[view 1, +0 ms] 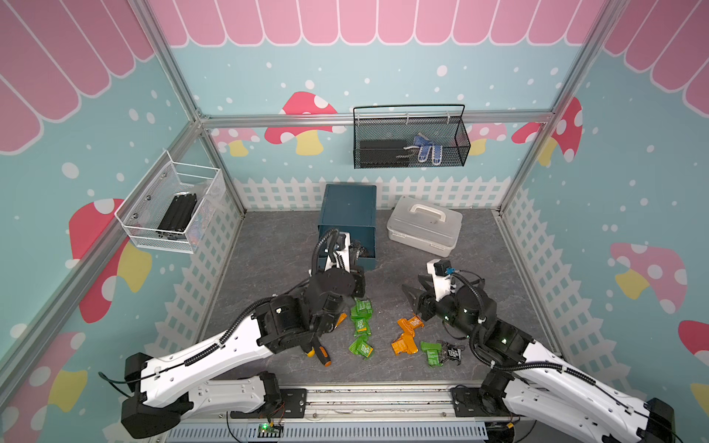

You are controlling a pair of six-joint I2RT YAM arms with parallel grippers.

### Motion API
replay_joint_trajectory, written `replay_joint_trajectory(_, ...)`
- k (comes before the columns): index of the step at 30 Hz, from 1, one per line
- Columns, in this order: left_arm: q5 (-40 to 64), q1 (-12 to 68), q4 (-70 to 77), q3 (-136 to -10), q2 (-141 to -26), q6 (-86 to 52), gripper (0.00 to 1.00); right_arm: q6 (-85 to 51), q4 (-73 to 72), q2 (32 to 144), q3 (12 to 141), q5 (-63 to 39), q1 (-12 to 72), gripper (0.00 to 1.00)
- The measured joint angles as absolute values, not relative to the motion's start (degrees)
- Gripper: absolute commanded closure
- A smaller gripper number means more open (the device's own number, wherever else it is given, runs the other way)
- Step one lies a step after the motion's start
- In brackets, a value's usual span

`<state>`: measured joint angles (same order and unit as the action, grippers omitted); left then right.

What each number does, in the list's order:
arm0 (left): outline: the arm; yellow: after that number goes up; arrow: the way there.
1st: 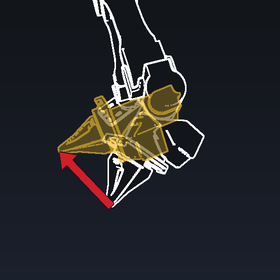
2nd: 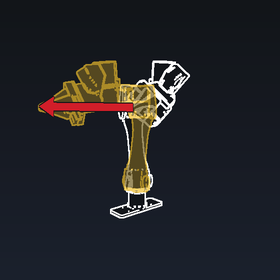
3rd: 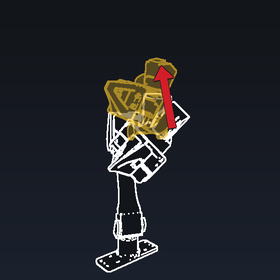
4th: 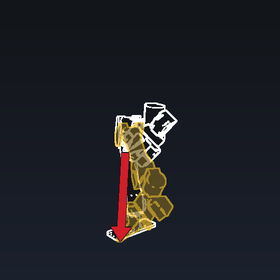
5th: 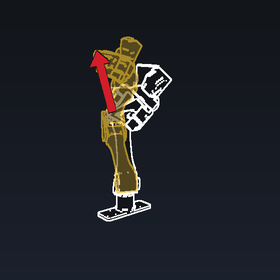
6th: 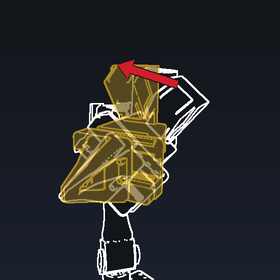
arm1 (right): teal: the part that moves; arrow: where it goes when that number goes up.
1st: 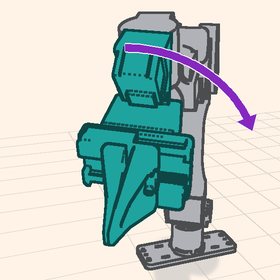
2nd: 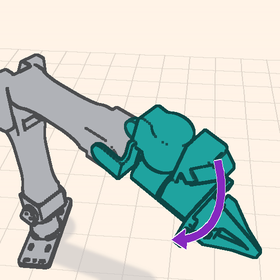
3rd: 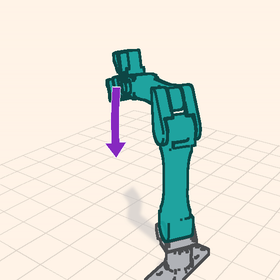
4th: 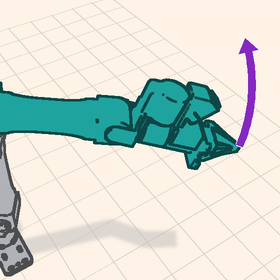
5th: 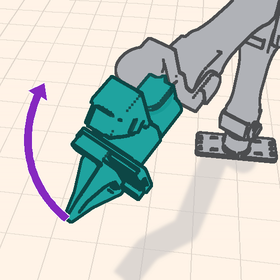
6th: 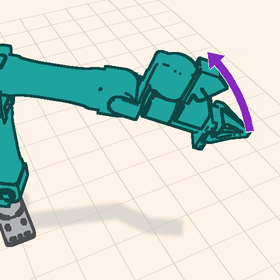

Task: Place the cookies into the drawer by color
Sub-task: Pick up the cookie at the center of the board, then place the cookie in the drawer.

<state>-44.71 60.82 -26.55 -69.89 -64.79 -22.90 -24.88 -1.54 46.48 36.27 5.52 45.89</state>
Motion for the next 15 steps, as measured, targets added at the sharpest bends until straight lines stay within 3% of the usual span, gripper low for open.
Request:
replay_joint_trajectory(7,-37.06,46.41,-32.56,-79.81,-77.49,-22.76,1.0,-26.28,-3.64,56.36,45.91,-4.91,36.01,0.36)
replay_joint_trajectory(15,-33.85,42.7,-40.36,-87.74,-89.58,-26.52,1.0,-29.45,-3.11,61.04,45.3,-12.86,31.7,0.35)
